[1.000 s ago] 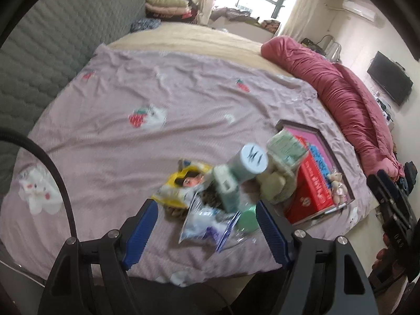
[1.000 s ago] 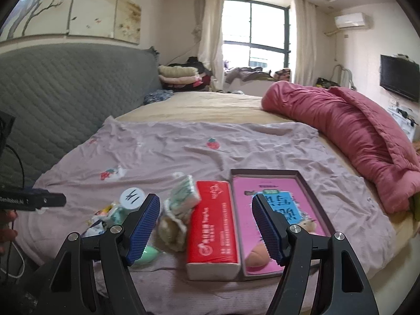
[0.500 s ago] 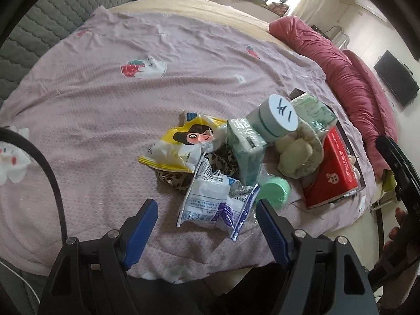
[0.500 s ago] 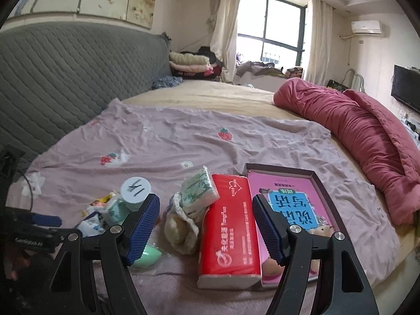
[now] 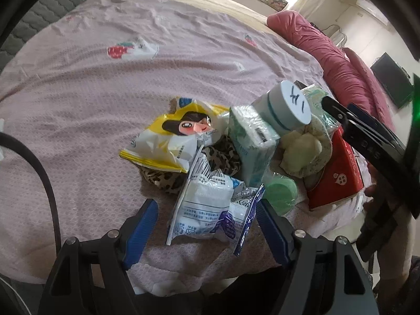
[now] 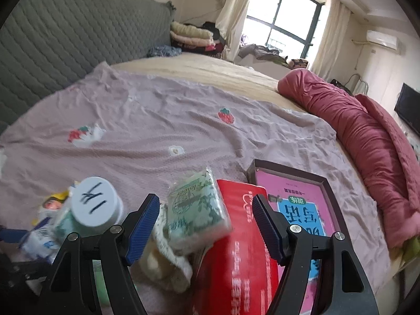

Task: Organize soft objects
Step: 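Grasp the white-blue packet with left gripper while right gripper grasps the floral scrunchie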

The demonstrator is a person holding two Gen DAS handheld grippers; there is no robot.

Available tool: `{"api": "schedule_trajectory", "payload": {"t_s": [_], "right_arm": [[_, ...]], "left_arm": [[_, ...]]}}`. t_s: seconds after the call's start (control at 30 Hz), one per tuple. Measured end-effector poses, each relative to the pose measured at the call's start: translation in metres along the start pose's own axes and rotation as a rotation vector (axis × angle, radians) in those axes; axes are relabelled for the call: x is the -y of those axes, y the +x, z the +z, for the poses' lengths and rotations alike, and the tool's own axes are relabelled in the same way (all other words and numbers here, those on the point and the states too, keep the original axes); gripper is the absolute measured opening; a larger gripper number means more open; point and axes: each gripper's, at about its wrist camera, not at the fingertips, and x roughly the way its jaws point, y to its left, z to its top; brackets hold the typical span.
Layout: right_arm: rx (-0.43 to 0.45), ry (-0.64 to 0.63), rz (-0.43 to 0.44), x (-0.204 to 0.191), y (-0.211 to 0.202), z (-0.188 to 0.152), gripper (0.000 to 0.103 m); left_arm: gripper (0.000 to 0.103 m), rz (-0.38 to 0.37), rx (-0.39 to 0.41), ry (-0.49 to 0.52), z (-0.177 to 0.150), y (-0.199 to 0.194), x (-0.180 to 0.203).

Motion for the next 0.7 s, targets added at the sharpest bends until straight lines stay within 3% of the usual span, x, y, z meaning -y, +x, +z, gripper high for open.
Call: {"api": "schedule_trajectory", "payload": {"t_s": [0.27,0.33,0.4,0.57,0.7], "right_arm": [[-0.014,-0.108,-0.078,-0.016,0.017,-0.01,0.074],[-0.013,-0.092,-0.055,-0.012,0.017,-0.013,0.062],[-0.018,-0.067,-0.044,-0.007,0.019,-0.015,0.042],[0.013,0.038,0.055,0.008,0.011,-0.015,0.021],[0.004,0.137,0.153,0.016,0.011,-0.018,0.016]], "left_arm": [[0.077,-0.001,-0.036,-0.027,0.003,0.017,-0.009],[0.077,-0.007,-0.045,-0.041,0.004,0.022,-0.011],[0.075,-0.013,-0.045,-0.054,0.005,0.024,-0.014],[0.068,-0.007,-0.038,-0.064,0.006,0.025,-0.015],[0.052,-0.051,-0.033,-0.072,0.004,0.024,-0.018]]}}
